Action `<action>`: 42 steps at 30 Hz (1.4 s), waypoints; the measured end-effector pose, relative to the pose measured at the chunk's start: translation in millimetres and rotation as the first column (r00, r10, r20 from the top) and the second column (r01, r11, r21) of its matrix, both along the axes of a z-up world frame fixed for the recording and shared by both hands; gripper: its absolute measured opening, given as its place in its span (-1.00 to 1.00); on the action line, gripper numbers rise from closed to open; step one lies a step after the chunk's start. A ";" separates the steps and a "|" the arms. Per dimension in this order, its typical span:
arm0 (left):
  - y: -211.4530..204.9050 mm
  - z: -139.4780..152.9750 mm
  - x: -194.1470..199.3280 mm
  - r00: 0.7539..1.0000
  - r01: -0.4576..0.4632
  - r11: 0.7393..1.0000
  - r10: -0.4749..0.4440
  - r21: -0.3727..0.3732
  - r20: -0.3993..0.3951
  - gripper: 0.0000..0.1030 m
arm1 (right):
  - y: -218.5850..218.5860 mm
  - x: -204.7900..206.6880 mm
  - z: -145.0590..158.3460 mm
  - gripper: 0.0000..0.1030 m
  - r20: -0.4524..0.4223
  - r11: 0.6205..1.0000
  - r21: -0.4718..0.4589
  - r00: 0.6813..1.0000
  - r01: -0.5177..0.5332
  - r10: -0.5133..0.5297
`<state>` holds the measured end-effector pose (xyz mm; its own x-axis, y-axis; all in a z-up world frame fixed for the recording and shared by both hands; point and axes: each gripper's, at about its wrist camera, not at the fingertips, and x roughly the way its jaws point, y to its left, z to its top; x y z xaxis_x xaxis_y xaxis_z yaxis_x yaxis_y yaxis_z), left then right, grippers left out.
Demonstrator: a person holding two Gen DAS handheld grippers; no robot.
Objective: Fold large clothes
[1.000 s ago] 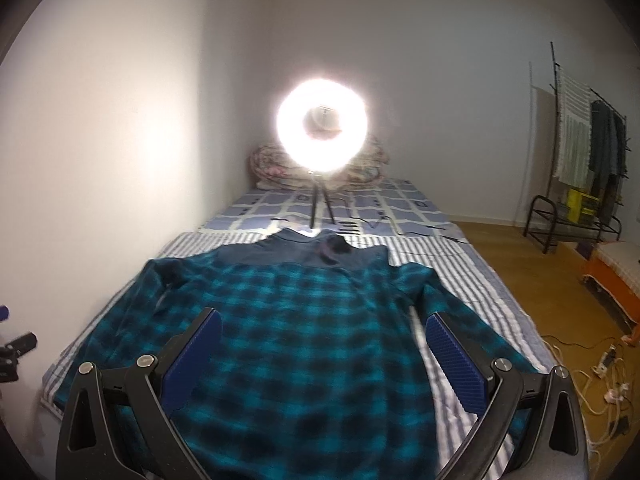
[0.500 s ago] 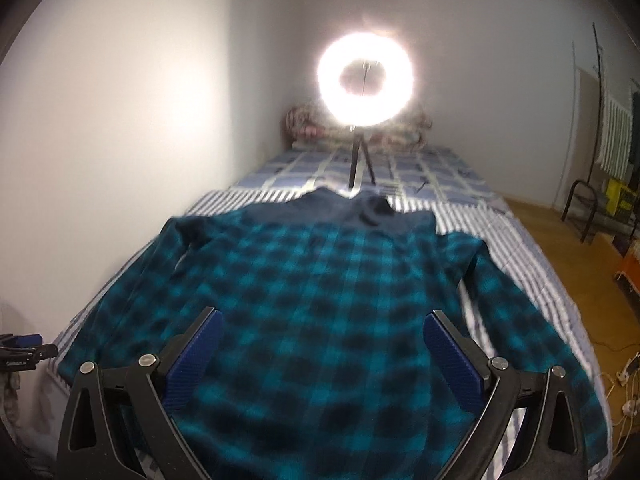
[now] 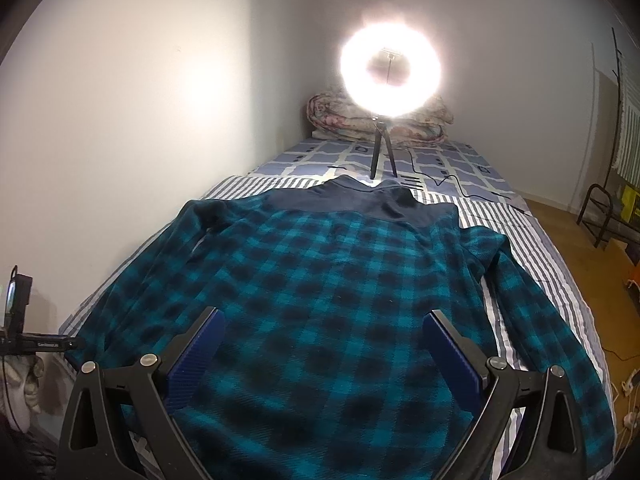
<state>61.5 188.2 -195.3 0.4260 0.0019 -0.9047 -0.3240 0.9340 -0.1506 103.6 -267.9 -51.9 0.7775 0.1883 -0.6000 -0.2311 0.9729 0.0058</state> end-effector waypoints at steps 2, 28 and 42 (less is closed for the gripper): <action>-1.4 -3.8 3.0 1.000 0.007 1.000 -0.007 0.020 -0.013 0.02 | 0.5 -1.0 0.6 0.93 0.005 1.000 -0.002 1.000 -0.002 0.002; -89.4 136.4 -7.3 0.861 0.280 0.940 -0.335 0.194 0.383 -1.00 | 23.6 33.7 10.5 0.50 -0.131 0.978 0.181 0.984 -0.100 0.125; -166.2 115.5 -2.8 0.773 0.509 0.846 -0.530 0.159 0.348 -1.00 | 168.6 208.6 3.7 -0.18 -0.326 0.897 0.302 0.849 -0.323 0.416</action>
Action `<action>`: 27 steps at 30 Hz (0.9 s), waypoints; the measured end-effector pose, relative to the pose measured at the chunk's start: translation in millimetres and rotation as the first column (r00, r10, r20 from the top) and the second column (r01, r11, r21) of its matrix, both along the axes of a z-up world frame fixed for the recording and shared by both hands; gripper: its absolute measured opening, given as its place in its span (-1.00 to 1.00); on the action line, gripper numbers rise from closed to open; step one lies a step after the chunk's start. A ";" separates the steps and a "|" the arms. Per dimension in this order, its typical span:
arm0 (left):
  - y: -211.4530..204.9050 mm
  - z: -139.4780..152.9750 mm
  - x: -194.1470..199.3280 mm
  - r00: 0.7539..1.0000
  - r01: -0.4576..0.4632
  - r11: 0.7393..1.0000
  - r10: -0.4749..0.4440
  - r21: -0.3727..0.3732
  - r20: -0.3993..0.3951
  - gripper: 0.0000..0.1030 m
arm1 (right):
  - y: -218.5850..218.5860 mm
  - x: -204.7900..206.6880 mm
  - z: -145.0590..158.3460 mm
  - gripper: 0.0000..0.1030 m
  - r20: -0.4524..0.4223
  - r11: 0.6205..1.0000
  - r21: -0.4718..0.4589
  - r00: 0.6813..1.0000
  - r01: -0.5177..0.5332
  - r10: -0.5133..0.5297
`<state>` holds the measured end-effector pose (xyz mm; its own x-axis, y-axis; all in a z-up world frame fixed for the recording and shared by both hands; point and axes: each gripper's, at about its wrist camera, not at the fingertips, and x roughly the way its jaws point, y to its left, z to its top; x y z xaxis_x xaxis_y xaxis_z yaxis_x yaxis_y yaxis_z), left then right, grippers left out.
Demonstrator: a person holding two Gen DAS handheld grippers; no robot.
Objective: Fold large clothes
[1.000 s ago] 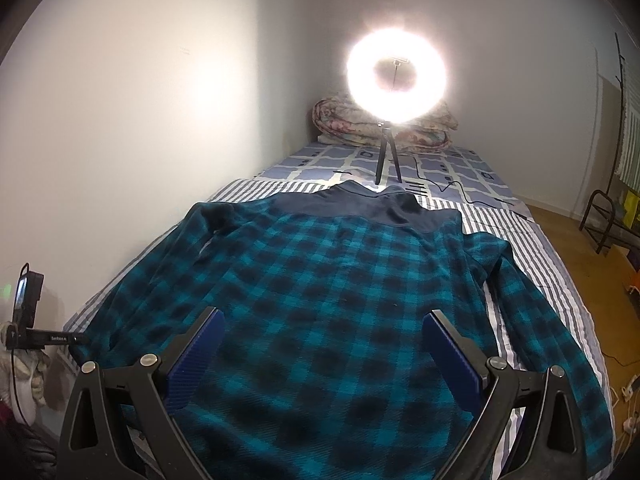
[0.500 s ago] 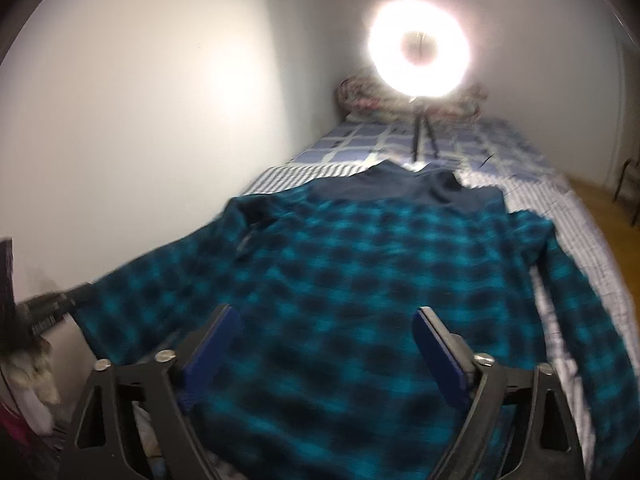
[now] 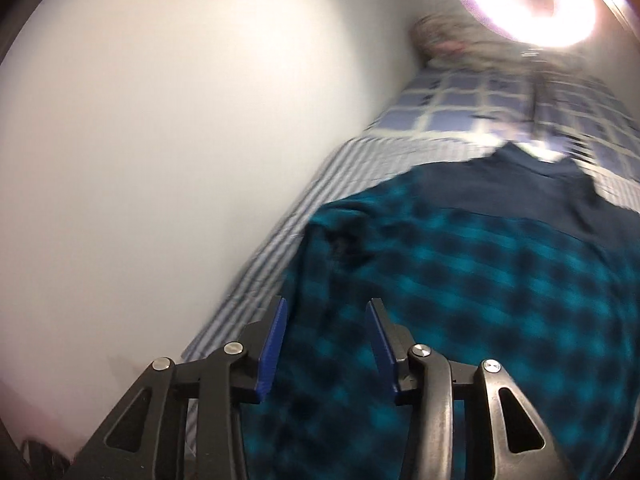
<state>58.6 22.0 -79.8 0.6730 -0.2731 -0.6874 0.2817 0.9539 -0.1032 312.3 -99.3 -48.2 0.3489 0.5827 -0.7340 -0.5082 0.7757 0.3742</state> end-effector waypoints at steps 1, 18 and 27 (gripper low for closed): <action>0.6 0.2 0.6 1.000 -0.001 1.000 0.001 -0.002 0.001 -1.00 | 18.4 7.0 -5.2 -0.20 -0.011 0.999 -0.009 0.999 -0.035 0.035; 17.8 -3.0 9.6 1.000 -0.015 1.000 0.015 -0.025 -0.017 -1.00 | 189.2 72.2 -110.8 -0.11 -0.148 0.915 -0.342 0.974 -0.213 0.172; 19.6 0.1 9.0 1.000 -0.021 1.000 0.021 -0.020 -0.013 -1.00 | 223.5 66.8 -143.5 -0.61 -0.122 0.805 -0.535 0.966 -0.257 0.227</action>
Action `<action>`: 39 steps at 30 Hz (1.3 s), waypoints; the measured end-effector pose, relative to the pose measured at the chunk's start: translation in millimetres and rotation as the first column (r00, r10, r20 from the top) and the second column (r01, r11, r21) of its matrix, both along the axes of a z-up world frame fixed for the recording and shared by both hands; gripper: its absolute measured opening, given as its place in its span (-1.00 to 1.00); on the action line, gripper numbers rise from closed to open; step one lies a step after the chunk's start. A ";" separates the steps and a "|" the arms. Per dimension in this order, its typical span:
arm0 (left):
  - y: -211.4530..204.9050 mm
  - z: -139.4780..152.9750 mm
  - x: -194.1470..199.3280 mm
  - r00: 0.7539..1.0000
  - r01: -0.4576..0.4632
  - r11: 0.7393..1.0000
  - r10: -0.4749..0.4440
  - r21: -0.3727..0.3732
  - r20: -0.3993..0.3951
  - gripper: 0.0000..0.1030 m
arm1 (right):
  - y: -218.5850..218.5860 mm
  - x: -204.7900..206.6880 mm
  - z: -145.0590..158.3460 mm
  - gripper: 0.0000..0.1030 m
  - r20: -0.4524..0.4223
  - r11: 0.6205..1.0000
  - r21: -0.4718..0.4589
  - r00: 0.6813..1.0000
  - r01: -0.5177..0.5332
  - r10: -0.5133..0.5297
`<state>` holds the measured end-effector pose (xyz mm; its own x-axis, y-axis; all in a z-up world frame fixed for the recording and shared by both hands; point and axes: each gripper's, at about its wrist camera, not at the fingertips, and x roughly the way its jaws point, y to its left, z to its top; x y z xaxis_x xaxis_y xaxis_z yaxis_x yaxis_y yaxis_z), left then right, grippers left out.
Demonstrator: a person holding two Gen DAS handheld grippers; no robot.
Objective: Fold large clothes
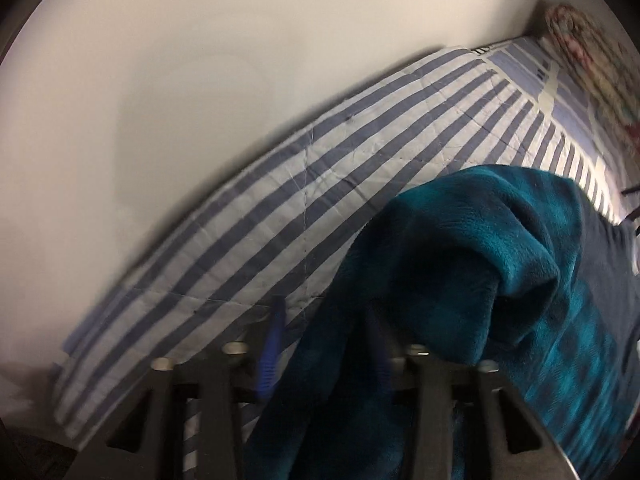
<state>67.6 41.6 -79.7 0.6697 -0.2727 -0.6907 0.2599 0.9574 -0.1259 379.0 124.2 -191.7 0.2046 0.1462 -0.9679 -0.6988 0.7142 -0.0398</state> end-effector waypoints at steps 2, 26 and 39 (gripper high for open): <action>2.0 -0.2 -0.1 1.000 -0.008 1.000 0.008 0.002 -0.002 -1.00 | -1.6 4.1 -4.1 -0.93 0.020 1.000 -0.012 1.000 0.022 -0.021; -51.1 -38.1 -30.4 0.982 0.188 0.967 -0.179 0.174 -0.061 -1.00 | -277.6 11.1 7.2 -0.70 -0.231 0.721 0.419 0.833 0.552 -0.503; 44.5 -47.9 -13.3 0.974 -0.050 0.983 0.009 -0.176 -0.228 0.08 | -240.3 -26.4 80.1 -0.30 -0.054 0.823 0.453 0.932 0.342 -0.357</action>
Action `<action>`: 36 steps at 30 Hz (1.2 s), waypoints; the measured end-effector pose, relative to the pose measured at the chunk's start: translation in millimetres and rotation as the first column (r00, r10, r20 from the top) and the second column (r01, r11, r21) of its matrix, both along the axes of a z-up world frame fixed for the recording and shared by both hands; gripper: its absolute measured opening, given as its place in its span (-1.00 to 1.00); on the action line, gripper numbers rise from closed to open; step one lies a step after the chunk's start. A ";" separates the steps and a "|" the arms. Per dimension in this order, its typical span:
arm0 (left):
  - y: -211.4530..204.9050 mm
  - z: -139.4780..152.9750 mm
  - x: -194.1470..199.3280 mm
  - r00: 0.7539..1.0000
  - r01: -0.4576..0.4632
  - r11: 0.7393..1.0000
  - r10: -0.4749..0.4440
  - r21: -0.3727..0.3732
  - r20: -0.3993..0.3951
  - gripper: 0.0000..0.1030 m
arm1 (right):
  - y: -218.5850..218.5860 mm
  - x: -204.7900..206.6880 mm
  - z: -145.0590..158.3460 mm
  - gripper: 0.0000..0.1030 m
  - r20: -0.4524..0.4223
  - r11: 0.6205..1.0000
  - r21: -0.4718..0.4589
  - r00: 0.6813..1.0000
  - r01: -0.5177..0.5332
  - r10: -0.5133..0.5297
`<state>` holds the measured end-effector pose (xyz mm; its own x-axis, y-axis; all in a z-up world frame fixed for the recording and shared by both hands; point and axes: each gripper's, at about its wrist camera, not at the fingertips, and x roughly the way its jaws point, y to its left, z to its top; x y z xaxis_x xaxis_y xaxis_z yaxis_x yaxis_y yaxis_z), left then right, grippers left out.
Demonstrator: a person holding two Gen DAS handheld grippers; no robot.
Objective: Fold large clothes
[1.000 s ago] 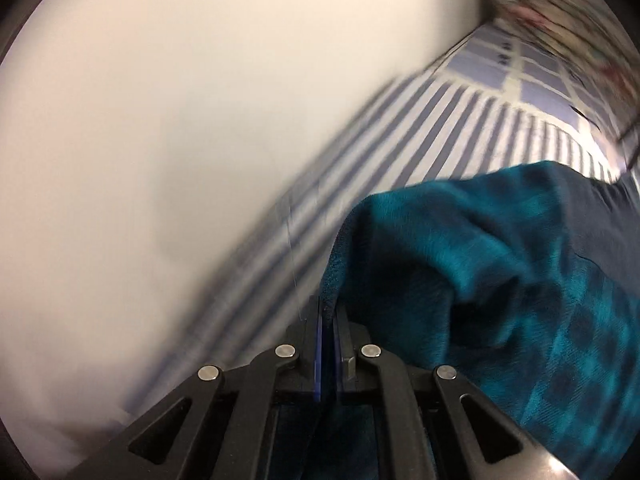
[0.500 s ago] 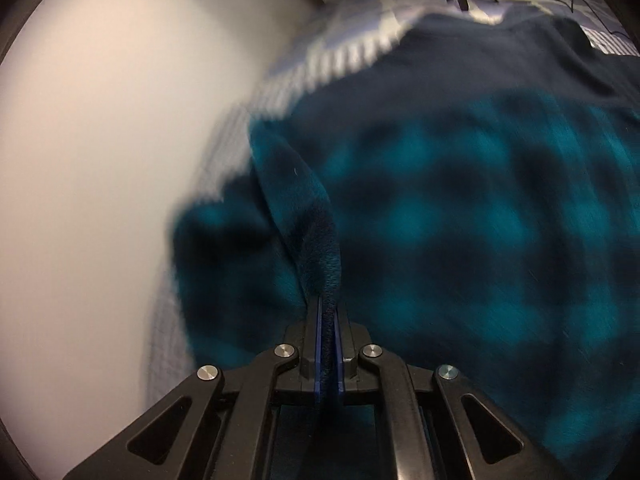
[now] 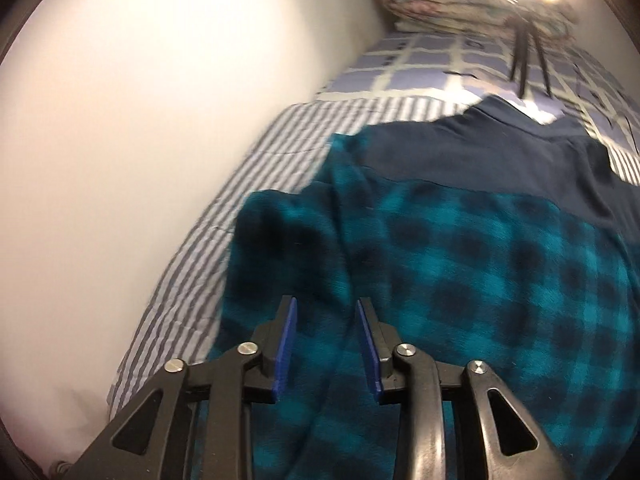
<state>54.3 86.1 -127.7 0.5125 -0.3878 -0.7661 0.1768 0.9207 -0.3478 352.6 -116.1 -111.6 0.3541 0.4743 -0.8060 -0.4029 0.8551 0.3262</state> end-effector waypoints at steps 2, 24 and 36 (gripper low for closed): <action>1.9 -19.2 8.1 0.996 -0.024 0.999 0.021 -0.026 -0.083 0.08 | 18.5 11.4 -0.4 -0.29 0.012 1.000 -0.004 1.000 -0.014 0.014; 17.5 -53.1 12.5 0.963 -0.130 0.991 0.129 0.013 -0.235 -0.81 | 122.6 65.0 -64.5 -0.22 0.048 0.971 -0.237 0.999 -0.003 0.014; 45.8 -52.8 31.5 0.949 -0.213 0.976 0.195 -0.050 -0.248 0.00 | 66.0 -43.2 0.9 -0.22 -0.001 0.980 -0.075 0.982 -0.186 0.186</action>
<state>85.7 131.9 -180.4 0.3909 -0.3558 -0.8489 -0.1096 0.8977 -0.4267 309.4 -50.1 -110.7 0.2699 0.4707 -0.8400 -0.5590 0.7869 0.2613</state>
